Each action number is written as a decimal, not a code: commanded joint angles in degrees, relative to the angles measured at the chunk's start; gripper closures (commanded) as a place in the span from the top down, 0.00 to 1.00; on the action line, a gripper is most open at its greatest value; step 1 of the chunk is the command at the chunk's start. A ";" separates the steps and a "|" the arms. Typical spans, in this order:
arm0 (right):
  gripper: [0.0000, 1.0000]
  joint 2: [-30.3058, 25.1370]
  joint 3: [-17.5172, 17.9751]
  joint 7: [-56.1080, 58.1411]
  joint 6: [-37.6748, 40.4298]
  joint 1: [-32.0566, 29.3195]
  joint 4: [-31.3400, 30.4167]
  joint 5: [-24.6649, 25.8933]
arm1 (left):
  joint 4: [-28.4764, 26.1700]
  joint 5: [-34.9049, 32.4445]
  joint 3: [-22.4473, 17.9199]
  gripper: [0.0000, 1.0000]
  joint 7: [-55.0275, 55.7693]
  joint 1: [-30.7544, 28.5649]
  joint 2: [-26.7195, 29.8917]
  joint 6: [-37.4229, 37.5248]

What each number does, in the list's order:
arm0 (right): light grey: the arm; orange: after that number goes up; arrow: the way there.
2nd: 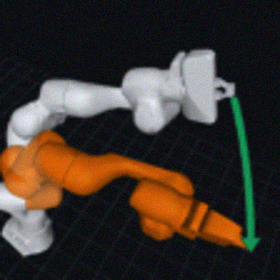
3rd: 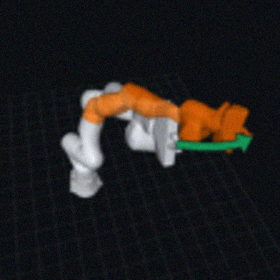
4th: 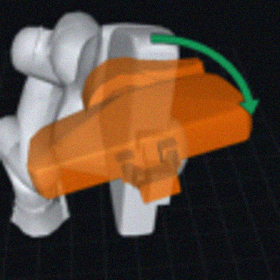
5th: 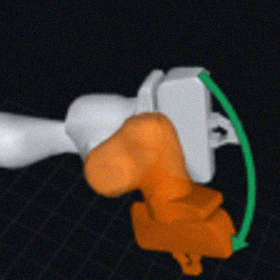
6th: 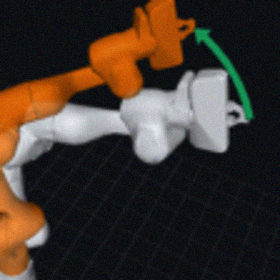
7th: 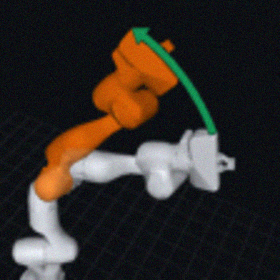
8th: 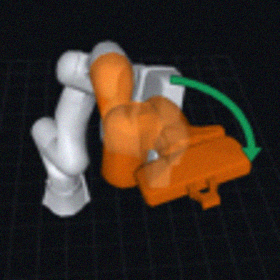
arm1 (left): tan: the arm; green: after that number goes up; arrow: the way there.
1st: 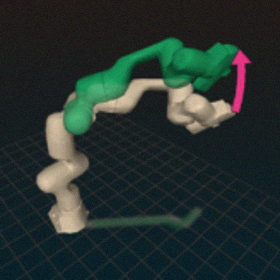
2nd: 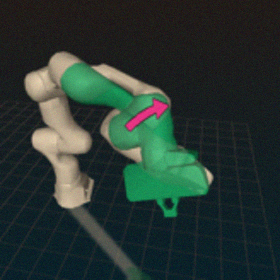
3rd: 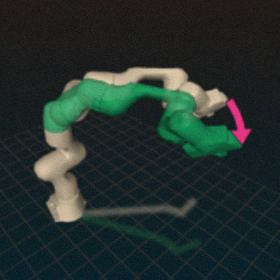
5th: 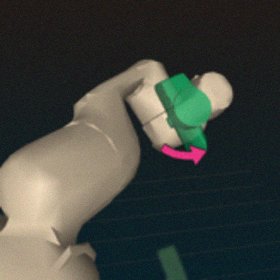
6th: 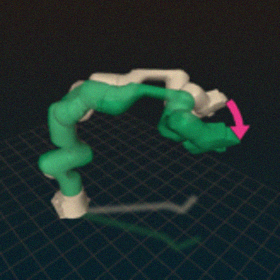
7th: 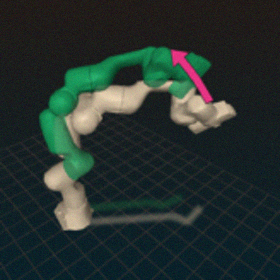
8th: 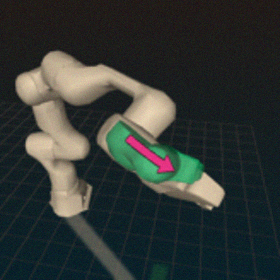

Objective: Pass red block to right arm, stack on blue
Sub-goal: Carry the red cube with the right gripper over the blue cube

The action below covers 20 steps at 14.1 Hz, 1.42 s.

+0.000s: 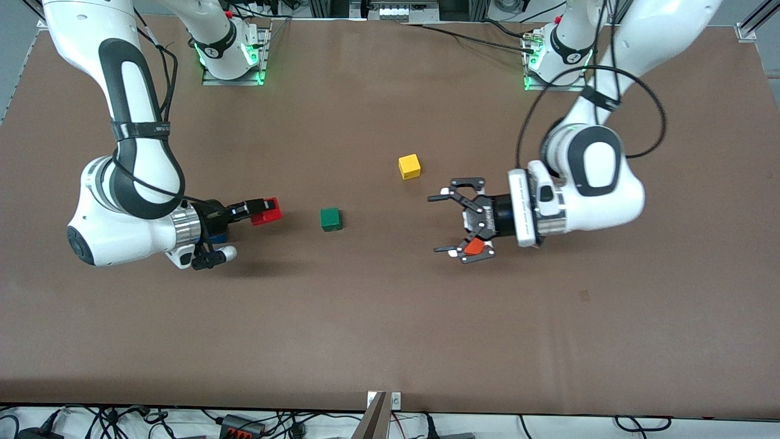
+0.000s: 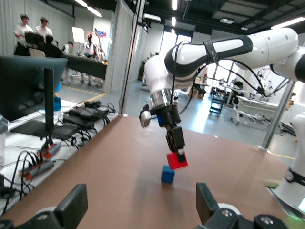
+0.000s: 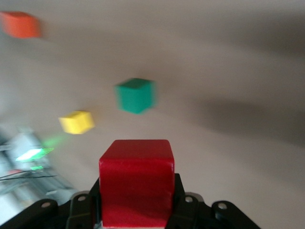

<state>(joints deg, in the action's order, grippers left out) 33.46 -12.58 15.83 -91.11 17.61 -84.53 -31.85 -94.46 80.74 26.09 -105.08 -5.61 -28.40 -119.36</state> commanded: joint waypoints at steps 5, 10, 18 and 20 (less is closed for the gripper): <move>0.00 -1.99 -1.73 -0.80 -5.04 0.84 -1.86 24.63 | 1.47 -20.14 0.10 1.00 17.51 -3.00 -0.08 5.80; 0.00 -8.04 -3.68 -5.27 -16.53 1.81 -14.75 28.33 | 1.38 -44.56 -0.08 1.00 34.81 -3.35 -0.08 7.47; 0.00 -11.48 -3.41 -14.59 -30.27 2.95 -25.15 28.25 | 1.29 -79.31 0.45 1.00 72.53 -2.82 5.54 17.23; 0.00 -11.13 -3.41 -16.97 -33.24 3.04 -26.37 28.25 | 1.38 -89.74 0.80 1.00 78.33 -2.82 6.25 20.73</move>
<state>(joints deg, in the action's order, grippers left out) 24.24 -15.96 1.62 -121.36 20.15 -107.85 -4.57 -93.00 -1.36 26.59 -32.34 -8.48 -23.46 -101.62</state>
